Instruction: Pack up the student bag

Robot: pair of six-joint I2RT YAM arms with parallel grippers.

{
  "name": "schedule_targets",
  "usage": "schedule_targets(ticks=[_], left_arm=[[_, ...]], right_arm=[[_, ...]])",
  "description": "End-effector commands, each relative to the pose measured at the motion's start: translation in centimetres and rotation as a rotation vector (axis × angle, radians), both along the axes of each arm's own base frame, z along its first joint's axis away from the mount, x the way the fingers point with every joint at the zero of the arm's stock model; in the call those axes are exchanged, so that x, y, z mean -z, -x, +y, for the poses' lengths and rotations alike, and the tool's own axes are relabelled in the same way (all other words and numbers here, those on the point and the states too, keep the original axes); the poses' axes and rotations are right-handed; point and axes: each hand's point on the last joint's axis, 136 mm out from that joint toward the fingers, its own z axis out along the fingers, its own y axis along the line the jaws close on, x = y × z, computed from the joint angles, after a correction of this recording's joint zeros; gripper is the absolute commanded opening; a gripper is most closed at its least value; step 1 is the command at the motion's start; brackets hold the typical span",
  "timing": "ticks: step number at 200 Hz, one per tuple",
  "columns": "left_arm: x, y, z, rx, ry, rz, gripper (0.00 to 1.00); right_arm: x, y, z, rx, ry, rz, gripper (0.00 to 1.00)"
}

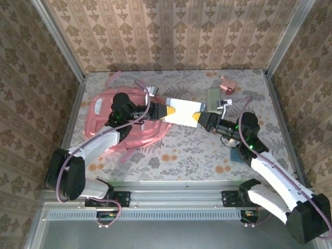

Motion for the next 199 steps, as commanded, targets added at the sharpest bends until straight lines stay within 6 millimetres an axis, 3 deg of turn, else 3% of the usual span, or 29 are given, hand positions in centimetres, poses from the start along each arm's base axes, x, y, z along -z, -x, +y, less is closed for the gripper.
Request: schedule_targets(ticks=[1, 40, 64, 71, 87, 104, 137, 152, 172, 199], left_arm=[[0.0, 1.0, -0.4, 0.041, -0.003, -0.046, 0.00], [1.0, 0.8, -0.8, 0.033, -0.058, -0.042, 0.00], [1.5, 0.2, -0.5, 0.003, -0.090, -0.039, 0.00], [1.8, -0.1, -0.2, -0.017, -0.106, -0.031, 0.10], [2.8, -1.4, 0.8, -0.072, -0.147, -0.005, 0.13], [4.1, -3.8, 2.9, -0.172, -0.195, 0.049, 0.39], [9.1, -9.4, 10.0, -0.470, -0.442, 0.164, 0.56], [11.9, -10.9, 12.7, -0.550, -0.617, 0.188, 0.58], [14.3, -12.7, 14.7, -0.609, -0.738, 0.221, 0.59], [16.1, -14.6, 15.5, -0.625, -0.818, 0.247, 0.59]], right_arm=[[-0.3, 0.1, 0.2, -0.014, -0.012, -0.016, 0.45], [0.5, 0.1, 0.6, -0.021, 0.010, 0.004, 0.30], [1.1, 0.0, 0.5, -0.008, 0.027, 0.009, 0.06], [1.5, -0.1, 0.3, 0.000, 0.042, 0.018, 0.02], [2.3, -0.3, -0.3, 0.042, 0.075, 0.030, 0.00], [3.7, -0.8, -1.2, 0.090, 0.110, 0.067, 0.00], [6.4, -1.3, -2.7, 0.160, 0.183, 0.140, 0.00], [7.1, -1.4, -2.9, 0.170, 0.195, 0.153, 0.00], [7.5, -1.3, -2.8, 0.165, 0.206, 0.162, 0.00], [7.9, -1.2, -3.1, 0.172, 0.223, 0.164, 0.00]])
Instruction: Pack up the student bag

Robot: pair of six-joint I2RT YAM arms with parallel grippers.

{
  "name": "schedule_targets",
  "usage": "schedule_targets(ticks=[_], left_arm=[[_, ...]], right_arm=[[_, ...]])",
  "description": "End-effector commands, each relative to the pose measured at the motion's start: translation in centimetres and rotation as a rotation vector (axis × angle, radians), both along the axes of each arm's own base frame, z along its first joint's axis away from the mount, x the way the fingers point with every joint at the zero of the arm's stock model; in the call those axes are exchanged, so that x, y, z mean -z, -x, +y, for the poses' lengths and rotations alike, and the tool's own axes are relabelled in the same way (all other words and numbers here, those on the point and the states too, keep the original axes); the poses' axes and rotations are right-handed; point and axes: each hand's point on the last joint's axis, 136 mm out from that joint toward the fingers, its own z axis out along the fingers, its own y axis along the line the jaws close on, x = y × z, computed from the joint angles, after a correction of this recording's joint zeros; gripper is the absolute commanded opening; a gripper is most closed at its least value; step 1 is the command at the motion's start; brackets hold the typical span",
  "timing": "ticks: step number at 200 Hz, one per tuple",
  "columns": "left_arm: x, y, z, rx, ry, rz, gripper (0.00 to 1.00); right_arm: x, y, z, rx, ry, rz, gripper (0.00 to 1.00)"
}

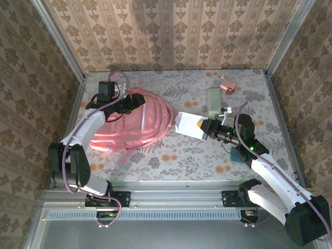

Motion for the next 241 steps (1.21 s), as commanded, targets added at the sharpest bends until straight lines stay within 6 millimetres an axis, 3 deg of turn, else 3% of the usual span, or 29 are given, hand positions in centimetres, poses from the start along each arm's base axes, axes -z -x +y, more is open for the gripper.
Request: schedule_targets(ticks=[1, 38, 68, 110, 155, 199, 241], left_arm=[[3.9, -0.1, 2.0, -0.015, -0.174, 0.092, 0.59], [5.8, -1.3, 0.7, 0.022, -0.203, 0.120, 0.58], [7.0, -1.3, -1.6, 0.084, -0.187, 0.140, 0.57], [7.8, -1.4, -4.0, 0.147, -0.185, 0.140, 0.36], [9.5, -1.0, -4.1, 0.210, -0.358, 0.178, 0.35], [7.0, 0.4, -5.9, 0.354, -0.516, 0.057, 0.03], [1.5, 3.1, -9.4, 0.491, -0.499, -0.104, 0.00]], right_arm=[[-0.3, 0.1, -0.4, 0.014, 0.024, -0.038, 0.00], [0.1, 0.0, -0.4, 0.009, 0.021, -0.038, 0.00], [0.4, 0.1, -0.3, -0.001, 0.027, -0.040, 0.00], [1.1, 0.1, -0.4, -0.008, 0.024, -0.021, 0.00], [0.9, 0.0, -0.7, -0.005, 0.033, -0.024, 0.00], [1.4, -0.4, -3.0, 0.097, 0.130, 0.004, 0.00], [1.9, -0.2, -5.6, 0.201, 0.250, 0.023, 0.00]])
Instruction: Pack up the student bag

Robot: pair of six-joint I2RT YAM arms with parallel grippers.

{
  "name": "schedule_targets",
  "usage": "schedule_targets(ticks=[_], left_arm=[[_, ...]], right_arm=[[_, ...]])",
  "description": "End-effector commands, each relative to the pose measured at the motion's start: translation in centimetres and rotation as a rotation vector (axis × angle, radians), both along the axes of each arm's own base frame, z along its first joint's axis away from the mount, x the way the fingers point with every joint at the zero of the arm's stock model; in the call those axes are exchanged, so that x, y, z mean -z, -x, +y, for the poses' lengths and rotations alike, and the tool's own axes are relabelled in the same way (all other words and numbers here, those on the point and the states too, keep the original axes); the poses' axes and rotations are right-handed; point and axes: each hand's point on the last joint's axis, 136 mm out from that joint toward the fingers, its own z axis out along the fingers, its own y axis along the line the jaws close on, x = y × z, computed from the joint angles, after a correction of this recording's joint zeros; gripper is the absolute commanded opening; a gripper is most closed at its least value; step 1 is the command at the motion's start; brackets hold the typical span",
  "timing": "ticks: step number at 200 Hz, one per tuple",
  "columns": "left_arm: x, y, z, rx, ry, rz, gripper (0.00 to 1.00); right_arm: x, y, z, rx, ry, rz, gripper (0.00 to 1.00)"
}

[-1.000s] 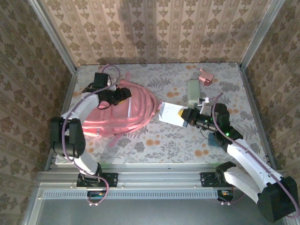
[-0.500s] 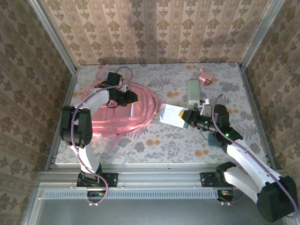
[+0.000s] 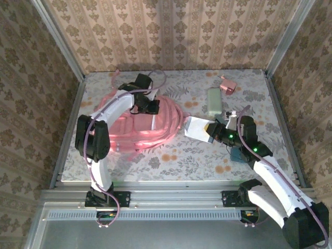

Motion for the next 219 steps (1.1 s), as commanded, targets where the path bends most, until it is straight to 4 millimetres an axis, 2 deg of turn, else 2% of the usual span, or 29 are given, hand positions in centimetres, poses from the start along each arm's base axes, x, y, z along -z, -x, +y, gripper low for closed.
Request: schedule_targets(ticks=[1, 24, 44, 52, 55, 74, 89, 121, 158, 219], left_arm=[[-5.4, 2.5, -2.2, 0.159, 0.060, -0.096, 0.00], [-9.2, 3.5, -2.2, 0.167, 0.174, -0.134, 0.00], [-13.4, 4.5, -1.8, 0.169, 0.334, -0.184, 0.00], [-15.0, 5.1, -1.8, 0.178, 0.397, -0.201, 0.00], [-15.6, 4.8, -1.0, 0.161, 0.421, -0.212, 0.00], [-18.8, 5.6, -0.1, 0.170, 0.572, -0.233, 0.00], [-20.7, 6.1, 0.4, 0.180, 0.650, -0.250, 0.00], [-22.4, 7.0, 0.4, 0.230, 0.723, -0.271, 0.00], [-23.5, 7.6, -0.5, 0.285, 0.827, -0.280, 0.00], [-25.3, 9.3, -0.4, 0.338, 0.888, -0.326, 0.00]], right_arm=[[-1.4, -0.2, -1.8, 0.070, 0.086, -0.041, 0.00], [-1.2, 0.0, -3.5, 0.144, 0.147, -0.027, 0.00], [-1.5, 0.2, -3.6, 0.149, 0.145, -0.037, 0.00], [-1.6, 0.2, -3.6, 0.147, 0.140, -0.037, 0.00], [-1.7, 0.1, -3.5, 0.147, 0.136, -0.037, 0.00], [-2.2, 0.1, -2.8, 0.118, 0.100, -0.043, 0.00], [-3.1, 0.0, -1.3, 0.047, 0.030, -0.072, 0.00], [-4.5, -0.5, 1.8, -0.079, -0.148, -0.067, 0.00], [-4.2, -2.0, 3.6, -0.097, -0.229, -0.016, 0.00], [-3.6, -4.7, 10.3, -0.233, -0.292, 0.018, 0.01]])
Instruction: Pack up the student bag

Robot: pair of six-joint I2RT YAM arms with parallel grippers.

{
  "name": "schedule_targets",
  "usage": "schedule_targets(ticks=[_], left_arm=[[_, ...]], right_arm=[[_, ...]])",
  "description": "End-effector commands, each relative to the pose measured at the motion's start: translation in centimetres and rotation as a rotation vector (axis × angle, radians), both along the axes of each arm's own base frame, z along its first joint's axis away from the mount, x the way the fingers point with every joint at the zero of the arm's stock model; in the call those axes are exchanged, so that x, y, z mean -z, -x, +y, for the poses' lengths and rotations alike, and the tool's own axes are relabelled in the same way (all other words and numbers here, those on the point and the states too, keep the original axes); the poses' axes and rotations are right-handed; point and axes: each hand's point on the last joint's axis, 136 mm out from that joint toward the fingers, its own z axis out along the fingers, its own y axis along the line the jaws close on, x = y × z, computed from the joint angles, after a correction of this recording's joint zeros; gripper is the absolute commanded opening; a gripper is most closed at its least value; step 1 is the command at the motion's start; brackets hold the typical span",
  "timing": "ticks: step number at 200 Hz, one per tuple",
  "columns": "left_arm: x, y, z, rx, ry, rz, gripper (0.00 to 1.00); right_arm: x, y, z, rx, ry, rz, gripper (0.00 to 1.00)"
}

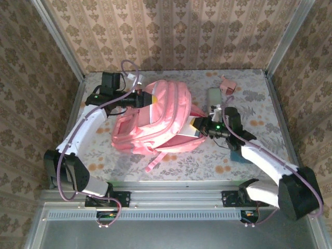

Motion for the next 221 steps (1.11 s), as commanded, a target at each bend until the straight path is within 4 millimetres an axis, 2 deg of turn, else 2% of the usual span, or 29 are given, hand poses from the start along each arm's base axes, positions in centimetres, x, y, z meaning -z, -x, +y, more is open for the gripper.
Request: schedule_targets(ticks=[1, 40, 75, 96, 107, 118, 141, 156, 184, 208, 221], left_arm=[[-7.8, 3.2, -0.6, 0.128, 0.165, -0.244, 0.00], [-8.4, 3.6, -0.5, 0.131, 0.177, -0.261, 0.00], [-8.4, 3.2, 0.0, 0.106, 0.177, -0.268, 0.00], [-8.3, 2.6, 0.8, 0.066, 0.183, -0.255, 0.00], [-8.4, 2.3, 1.0, 0.045, 0.189, -0.248, 0.00], [-8.3, 2.2, 1.2, 0.036, 0.190, -0.238, 0.00], [-8.4, 2.4, 1.5, 0.026, 0.194, -0.243, 0.00], [-8.3, 2.2, 1.7, 0.008, 0.185, -0.239, 0.00], [-6.9, 0.7, 2.9, -0.086, 0.149, -0.189, 0.00], [-6.0, -0.2, 4.3, -0.166, 0.125, -0.164, 0.00], [-4.9, -0.6, 5.2, -0.223, 0.069, -0.141, 0.00]], right_arm=[[-4.3, -1.4, 3.1, -0.066, -0.116, -0.117, 0.00], [-2.4, -3.1, 8.1, -0.123, -0.108, -0.099, 0.02], [0.4, -4.3, 13.3, -0.135, -0.028, -0.090, 0.11], [2.1, -4.4, 16.8, -0.171, -0.015, -0.069, 0.21], [2.8, -4.3, 18.3, -0.195, -0.011, -0.072, 0.33], [3.6, -4.3, 19.1, -0.207, -0.005, -0.060, 0.49], [3.4, -4.5, 18.8, -0.193, -0.008, -0.089, 0.78], [2.2, -4.2, 17.9, -0.186, 0.021, -0.150, 0.89], [0.4, -3.3, 15.6, -0.175, 0.088, -0.224, 0.93], [-0.4, -2.9, 12.4, -0.128, 0.154, -0.257, 0.93], [-0.7, -2.6, 10.6, -0.101, 0.178, -0.271, 0.93]])
